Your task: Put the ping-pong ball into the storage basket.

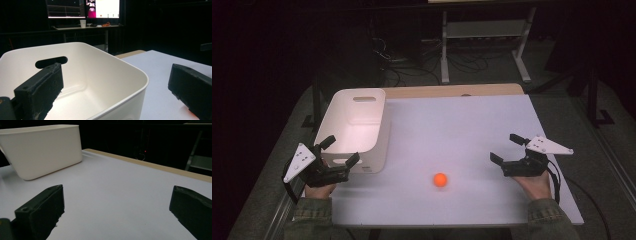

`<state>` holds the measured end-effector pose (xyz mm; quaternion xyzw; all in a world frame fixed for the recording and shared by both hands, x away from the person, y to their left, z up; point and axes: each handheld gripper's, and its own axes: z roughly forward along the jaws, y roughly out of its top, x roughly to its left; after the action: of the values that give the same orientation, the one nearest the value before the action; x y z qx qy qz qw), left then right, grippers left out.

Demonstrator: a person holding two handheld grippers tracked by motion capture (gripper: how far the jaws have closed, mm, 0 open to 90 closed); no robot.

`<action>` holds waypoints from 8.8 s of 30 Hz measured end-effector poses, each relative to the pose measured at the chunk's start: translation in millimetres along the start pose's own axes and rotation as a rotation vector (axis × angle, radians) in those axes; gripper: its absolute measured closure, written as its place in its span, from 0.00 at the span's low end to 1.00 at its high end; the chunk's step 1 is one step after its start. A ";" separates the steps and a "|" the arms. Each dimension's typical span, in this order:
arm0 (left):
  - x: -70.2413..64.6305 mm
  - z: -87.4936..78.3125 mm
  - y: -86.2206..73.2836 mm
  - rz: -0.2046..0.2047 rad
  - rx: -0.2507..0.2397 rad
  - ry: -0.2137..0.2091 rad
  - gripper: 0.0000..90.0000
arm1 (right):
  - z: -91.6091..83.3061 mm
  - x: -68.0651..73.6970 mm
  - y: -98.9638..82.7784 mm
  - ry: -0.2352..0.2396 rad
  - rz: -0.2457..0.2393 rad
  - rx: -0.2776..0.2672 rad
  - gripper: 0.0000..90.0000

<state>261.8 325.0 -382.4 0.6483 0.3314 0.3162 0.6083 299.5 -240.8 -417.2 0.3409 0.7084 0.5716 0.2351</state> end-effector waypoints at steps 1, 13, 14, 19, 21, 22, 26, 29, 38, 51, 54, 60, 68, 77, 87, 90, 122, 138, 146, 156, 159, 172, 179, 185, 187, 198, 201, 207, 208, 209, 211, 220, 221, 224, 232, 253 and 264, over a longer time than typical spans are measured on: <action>0.3 -0.3 0.1 0.001 0.000 0.000 0.00 | -0.5 -0.1 0.0 -0.001 0.002 -0.002 0.00; 0.6 -0.4 -0.3 0.001 -0.004 -0.001 0.00 | -3.1 0.1 0.4 0.000 -0.009 -0.012 0.00; 0.4 -0.2 -0.2 0.003 -0.004 -0.001 0.00 | -2.8 0.4 0.4 0.000 -0.009 -0.013 0.00; 0.6 0.5 0.9 0.002 0.000 -0.005 0.00 | -2.9 0.3 0.5 0.000 -0.006 -0.013 0.00; 0.7 0.3 1.3 0.007 0.005 -0.006 0.00 | -2.9 0.3 0.5 -0.001 -0.008 -0.013 0.00; 0.0 -0.2 2.5 0.010 0.003 -0.008 0.00 | -3.1 0.7 0.6 0.000 -0.007 -0.013 0.00; -0.6 -0.6 6.1 0.026 0.006 -0.013 0.00 | -3.0 1.2 0.5 0.002 -0.008 -0.010 0.00; -1.6 0.2 10.5 0.034 0.008 -0.026 0.00 | -2.7 1.6 0.5 0.004 -0.013 -0.010 0.00; -3.9 3.9 18.2 0.060 0.044 -0.072 0.00 | -2.6 2.0 0.6 0.000 -0.019 -0.008 0.00; -8.4 12.6 28.5 0.098 0.085 -0.108 0.00 | -2.9 2.7 0.7 0.003 -0.022 -0.007 0.00; -10.3 16.1 32.7 0.106 0.096 -0.123 0.00 | -3.3 2.9 0.8 -0.002 -0.017 -0.011 0.00; -13.7 22.2 38.0 0.135 0.122 -0.148 0.00 | -2.3 3.6 0.6 0.003 -0.024 -0.006 0.00; -17.5 29.6 43.0 0.149 0.148 -0.180 0.00 | -1.4 5.1 0.4 0.005 -0.029 -0.001 0.00; -21.7 37.7 50.2 0.168 0.183 -0.223 0.00 | 0.9 6.8 0.0 0.014 -0.038 0.006 0.00; -33.1 54.0 54.8 0.200 0.242 -0.292 0.00 | 2.3 8.0 -0.5 0.026 -0.042 0.017 0.00; -35.4 56.4 55.3 0.206 0.252 -0.300 0.00 | 2.4 8.4 -0.6 0.029 -0.043 0.020 0.00; -70.0 98.9 59.1 0.262 0.400 -0.450 0.00 | 3.2 11.3 -1.1 0.063 -0.054 0.033 0.00; -87.7 118.9 53.2 0.277 0.450 -0.518 0.00 | 2.8 11.7 -1.3 0.072 -0.055 0.039 0.00; -94.3 125.2 51.2 0.279 0.454 -0.539 0.00 | 2.4 11.8 -1.0 0.075 -0.054 0.035 0.00; -104.6 136.1 44.4 0.289 0.483 -0.574 0.00 | 1.3 12.1 -0.7 0.077 -0.053 0.033 0.00; -106.6 138.9 42.1 0.290 0.488 -0.581 0.00 | 1.4 12.3 -0.7 0.079 -0.054 0.032 0.00; -119.3 148.2 33.7 0.302 0.513 -0.608 0.00 | 1.2 12.7 -0.6 0.083 -0.056 0.030 0.00; -125.5 154.0 27.8 0.296 0.521 -0.628 0.00 | 0.9 12.7 -0.5 0.086 -0.058 0.029 0.00; -128.9 158.3 24.1 0.293 0.525 -0.632 0.00 | 0.6 12.7 -0.4 0.088 -0.056 0.028 0.00; -130.2 159.8 22.2 0.301 0.534 -0.631 0.00 | 0.7 12.9 -0.4 0.090 -0.057 0.029 0.00; -135.7 167.2 11.8 0.321 0.580 -0.641 0.00 | 1.3 13.3 -0.5 0.096 -0.059 0.030 0.00; -137.0 169.1 9.2 0.321 0.588 -0.644 0.00 | 1.2 13.1 -0.6 0.096 -0.060 0.031 0.00; -138.9 171.9 5.4 0.329 0.605 -0.644 0.00 | 1.4 13.3 -0.6 0.100 -0.060 0.031 0.00; -139.7 172.2 4.5 0.328 0.608 -0.647 0.00 | 1.5 13.4 -0.6 0.100 -0.060 0.032 0.00; -140.4 172.6 3.8 0.332 0.612 -0.648 0.00 | 1.5 13.4 -0.6 0.100 -0.060 0.032 0.00; -142.0 173.6 2.0 0.334 0.618 -0.651 0.00 | 1.8 13.6 -0.5 0.101 -0.059 0.031 0.00; -145.0 178.4 -5.5 0.344 0.645 -0.648 0.00 | 2.5 14.3 -0.6 0.107 -0.060 0.035 0.00; -145.3 178.9 -6.2 0.347 0.649 -0.647 0.00 | 2.5 14.3 -0.7 0.107 -0.060 0.035 0.00; -146.5 180.2 -9.0 0.359 0.663 -0.646 0.00 | 2.8 14.3 -0.7 0.110 -0.061 0.035 0.00; -148.2 184.7 -16.1 0.369 0.695 -0.647 0.00 | 3.1 14.5 -1.1 0.111 -0.060 0.040 0.00; -151.9 190.1 -27.0 0.391 0.746 -0.657 0.00 | 4.3 14.6 -1.7 0.115 -0.063 0.046 0.00; -152.7 192.1 -31.2 0.405 0.776 -0.671 0.03 | 5.0 14.9 -2.1 0.118 -0.062 0.053 0.00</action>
<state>328.0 90.7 -426.1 0.9409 0.0804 0.0575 0.3239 292.9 -226.6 -419.6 0.2907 0.7461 0.5641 0.2015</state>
